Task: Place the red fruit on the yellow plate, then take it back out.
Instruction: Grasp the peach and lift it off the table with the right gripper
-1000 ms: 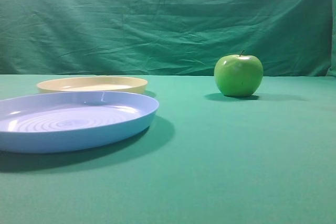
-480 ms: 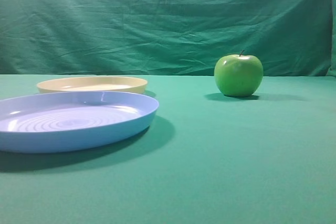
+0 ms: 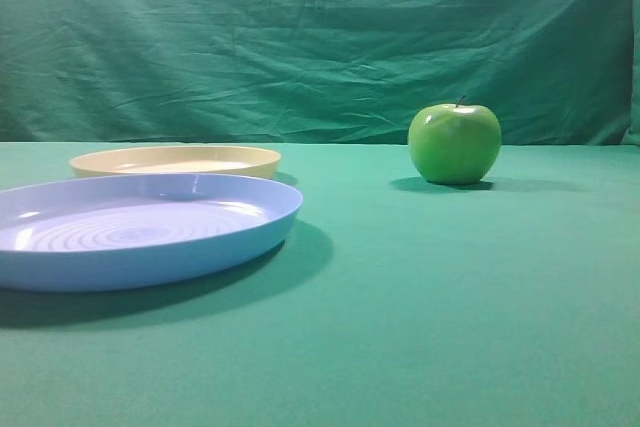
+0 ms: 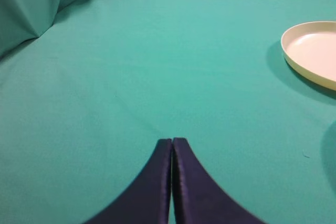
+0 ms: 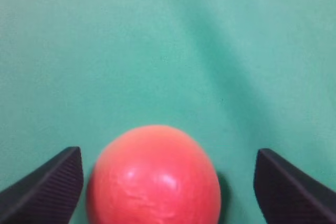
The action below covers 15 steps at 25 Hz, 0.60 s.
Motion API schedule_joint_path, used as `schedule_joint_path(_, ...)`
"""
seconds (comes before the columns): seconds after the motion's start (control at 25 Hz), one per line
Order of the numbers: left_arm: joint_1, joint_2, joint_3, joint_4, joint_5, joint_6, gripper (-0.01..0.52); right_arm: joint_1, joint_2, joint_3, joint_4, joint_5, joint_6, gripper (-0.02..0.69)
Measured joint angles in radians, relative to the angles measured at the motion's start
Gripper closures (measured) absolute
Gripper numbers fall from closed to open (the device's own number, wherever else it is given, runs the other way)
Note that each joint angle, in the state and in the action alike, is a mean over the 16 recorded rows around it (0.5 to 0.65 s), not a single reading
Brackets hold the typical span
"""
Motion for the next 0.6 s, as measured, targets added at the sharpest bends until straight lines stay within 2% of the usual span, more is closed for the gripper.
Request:
schedule_joint_path(0.24, 0.0, 0.0, 0.0, 0.0, 0.0, 0.0, 0.514, 0.0, 0.073, -0.039, -0.001, 0.0, -0.005, 0.227)
schedule_joint_path(0.6, 0.0, 0.0, 0.0, 0.0, 0.0, 0.0, 0.514, 0.002, 0.099, -0.26, 0.002, 0.147, -0.01, 0.435)
